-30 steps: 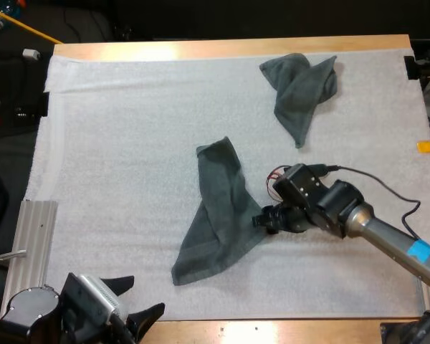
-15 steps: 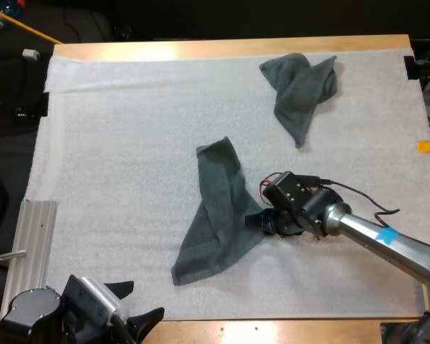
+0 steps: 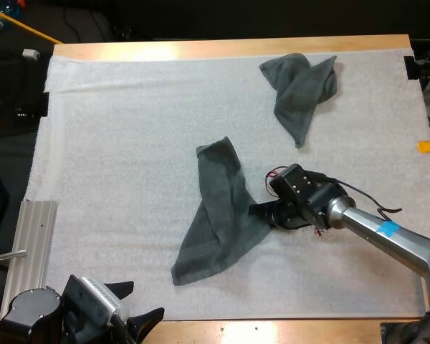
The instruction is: Pick towel from pile, fold and stack
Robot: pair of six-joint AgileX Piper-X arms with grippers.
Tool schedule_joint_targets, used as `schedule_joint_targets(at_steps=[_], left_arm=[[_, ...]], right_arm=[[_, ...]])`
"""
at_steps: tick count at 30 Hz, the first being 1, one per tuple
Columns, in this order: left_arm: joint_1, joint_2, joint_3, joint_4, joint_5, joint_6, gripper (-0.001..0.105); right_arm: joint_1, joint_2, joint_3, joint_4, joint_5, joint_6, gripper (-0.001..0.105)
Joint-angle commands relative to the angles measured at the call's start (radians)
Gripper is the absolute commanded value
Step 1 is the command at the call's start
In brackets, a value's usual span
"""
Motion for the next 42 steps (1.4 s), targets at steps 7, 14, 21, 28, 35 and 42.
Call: schedule_joint_targets(at_steps=[7,14,21,28,35,42], left_arm=[[-0.004,0.003,-0.005,0.005,0.000,-0.001,0.069],[-0.004,0.003,-0.005,0.005,0.000,-0.001,0.069],[-0.004,0.003,-0.005,0.005,0.000,-0.001,0.069],[-0.004,0.003,-0.005,0.005,0.000,0.031,0.069],[-0.045,0.005,0.003,-0.068,-0.043,0.066,0.069],[-0.163,0.102,0.052,-0.147,-0.076,0.066,0.069]], right_arm=[[-0.003,-0.003,-0.001,-0.006,-0.009,0.004,0.045],[-0.003,0.010,-0.001,-0.006,-0.014,0.004,0.022],[-0.003,0.043,-0.001,-0.007,-0.062,0.027,0.021],[0.011,-0.024,-0.001,-0.006,0.018,0.012,0.000],[0.012,-0.185,-0.001,0.103,0.129,0.000,0.000],[0.012,-0.245,-0.001,0.235,0.188,-0.032,0.000]])
